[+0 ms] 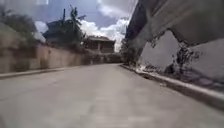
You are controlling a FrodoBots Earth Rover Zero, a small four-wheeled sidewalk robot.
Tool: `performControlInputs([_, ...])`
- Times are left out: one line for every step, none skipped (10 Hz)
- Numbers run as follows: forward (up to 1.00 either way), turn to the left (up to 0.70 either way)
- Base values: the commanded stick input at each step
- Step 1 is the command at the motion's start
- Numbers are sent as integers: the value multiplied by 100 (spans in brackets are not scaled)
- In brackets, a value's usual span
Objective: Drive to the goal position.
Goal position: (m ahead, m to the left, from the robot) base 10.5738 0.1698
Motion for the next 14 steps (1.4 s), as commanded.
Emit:
performControlInputs([100, -36])
performControlInputs([100, -39])
performControlInputs([100, -34])
performControlInputs([100, -19])
performControlInputs([100, -1])
performControlInputs([100, 0])
performControlInputs([100, 0])
performControlInputs([100, 0])
performControlInputs([100, 0])
performControlInputs([100, 0])
performControlInputs([100, 0])
performControlInputs([100, 0])
performControlInputs([100, 0])
performControlInputs([100, 0])
